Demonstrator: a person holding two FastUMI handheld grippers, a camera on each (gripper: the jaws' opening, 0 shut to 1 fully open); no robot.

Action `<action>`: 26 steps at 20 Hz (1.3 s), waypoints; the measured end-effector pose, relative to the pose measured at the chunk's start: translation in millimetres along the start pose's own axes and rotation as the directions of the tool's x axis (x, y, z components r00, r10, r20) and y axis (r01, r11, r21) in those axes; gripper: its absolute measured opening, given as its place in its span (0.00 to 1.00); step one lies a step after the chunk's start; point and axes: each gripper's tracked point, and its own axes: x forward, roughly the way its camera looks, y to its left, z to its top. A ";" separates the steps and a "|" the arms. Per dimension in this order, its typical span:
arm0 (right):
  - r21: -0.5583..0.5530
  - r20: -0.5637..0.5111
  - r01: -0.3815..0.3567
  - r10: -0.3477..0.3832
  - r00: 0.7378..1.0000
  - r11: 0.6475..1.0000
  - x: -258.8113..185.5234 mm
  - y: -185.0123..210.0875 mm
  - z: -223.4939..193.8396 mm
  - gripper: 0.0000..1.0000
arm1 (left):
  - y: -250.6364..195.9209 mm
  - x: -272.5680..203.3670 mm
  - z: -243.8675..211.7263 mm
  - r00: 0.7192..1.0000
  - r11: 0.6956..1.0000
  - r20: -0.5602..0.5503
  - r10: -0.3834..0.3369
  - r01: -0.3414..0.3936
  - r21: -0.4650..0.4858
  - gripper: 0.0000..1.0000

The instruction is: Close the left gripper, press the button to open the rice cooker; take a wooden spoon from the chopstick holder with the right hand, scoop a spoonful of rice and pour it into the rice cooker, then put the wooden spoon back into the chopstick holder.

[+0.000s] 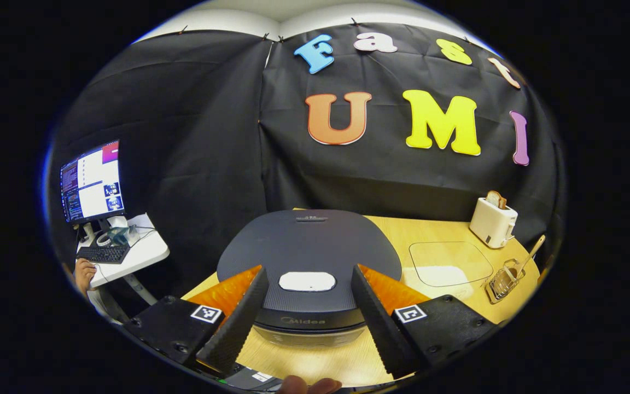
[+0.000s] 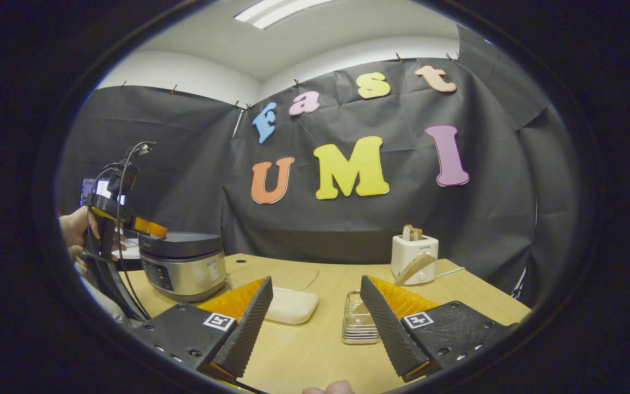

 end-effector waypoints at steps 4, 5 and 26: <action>0.009 -0.013 0.002 -0.002 1.000 1.000 0.7 -3.3 -5.3 0.95 | -1.3 0.7 -9.0 1.000 0.999 0.005 -0.030 0.030 0.016 0.98; 0.013 -0.016 0.002 -0.002 1.000 1.000 0.7 -4.0 -6.4 0.95 | -1.1 3.1 -5.8 0.999 0.999 0.030 -0.032 0.031 0.032 0.99; 0.016 0.141 0.128 -0.129 0.982 0.992 -5.3 -9.7 69.1 0.95 | -64.8 -80.1 54.3 0.947 0.998 0.318 -0.050 0.040 0.039 0.98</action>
